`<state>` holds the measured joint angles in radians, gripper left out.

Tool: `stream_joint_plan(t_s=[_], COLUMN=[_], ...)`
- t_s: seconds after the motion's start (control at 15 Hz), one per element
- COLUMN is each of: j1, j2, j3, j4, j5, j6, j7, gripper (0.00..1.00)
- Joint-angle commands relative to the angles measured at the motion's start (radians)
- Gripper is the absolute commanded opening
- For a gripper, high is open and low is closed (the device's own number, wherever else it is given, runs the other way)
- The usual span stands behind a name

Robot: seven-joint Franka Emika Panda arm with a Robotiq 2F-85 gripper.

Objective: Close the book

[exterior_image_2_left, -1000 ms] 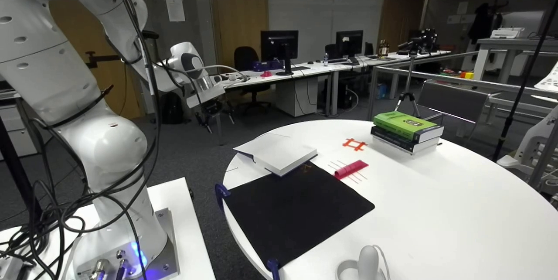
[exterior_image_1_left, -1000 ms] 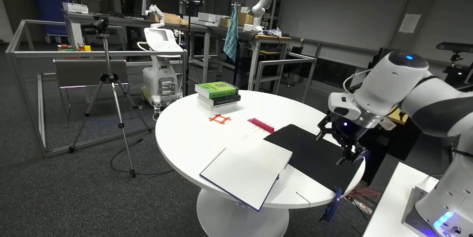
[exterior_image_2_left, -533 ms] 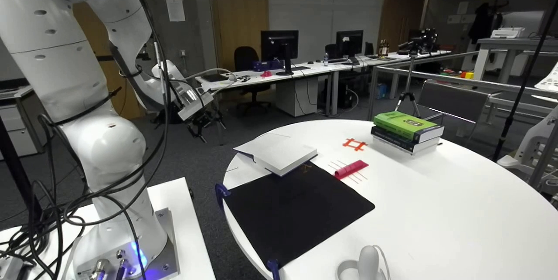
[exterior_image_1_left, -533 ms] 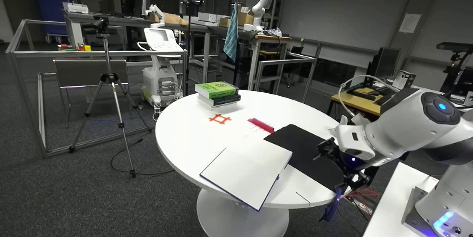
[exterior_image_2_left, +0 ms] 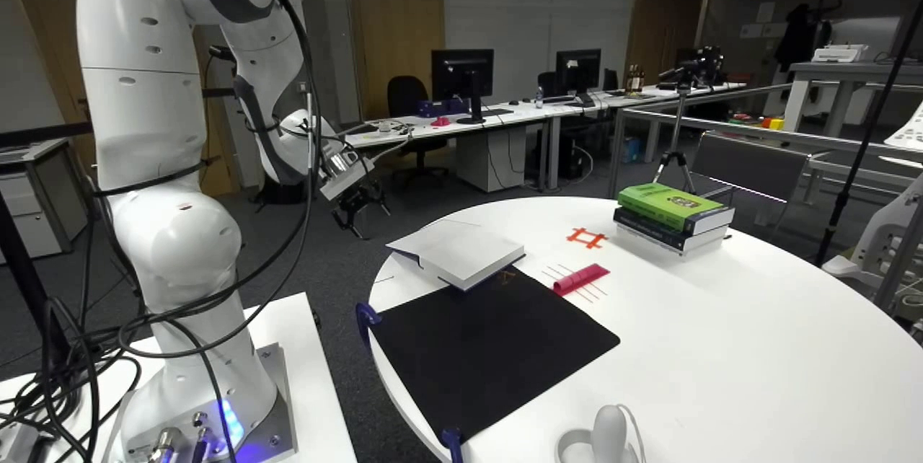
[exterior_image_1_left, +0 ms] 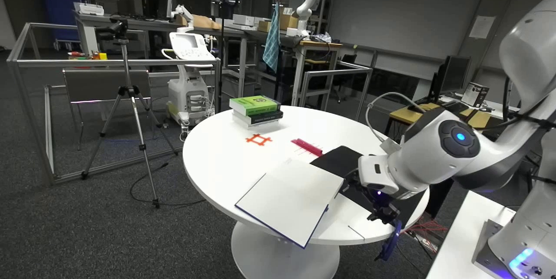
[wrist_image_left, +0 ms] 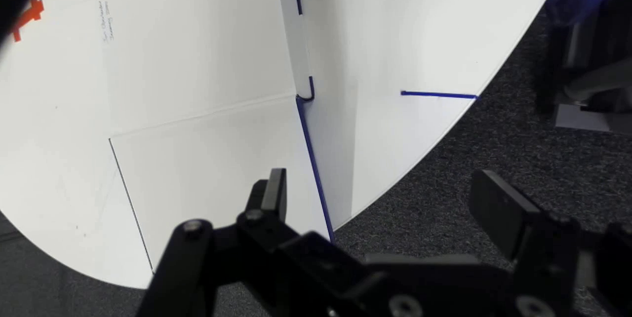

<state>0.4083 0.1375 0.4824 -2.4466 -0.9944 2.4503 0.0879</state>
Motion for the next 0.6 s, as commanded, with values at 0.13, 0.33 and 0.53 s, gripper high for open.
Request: stream_joint_plan(t_s=[0.13, 0.33, 0.53], j1=[0.023, 0.021, 0.041], j2=[0.173, 0.146, 0.132], j3=[-0.062, -0.07, -0.088], j4=[0.125, 0.083, 0.072], j5=[0.006, -0.008, -0.097], j6=[-0.072, -0.023, -0.01], j7=[-0.04, -0.015, 0.056], gripper=[1.0, 1.0, 1.0])
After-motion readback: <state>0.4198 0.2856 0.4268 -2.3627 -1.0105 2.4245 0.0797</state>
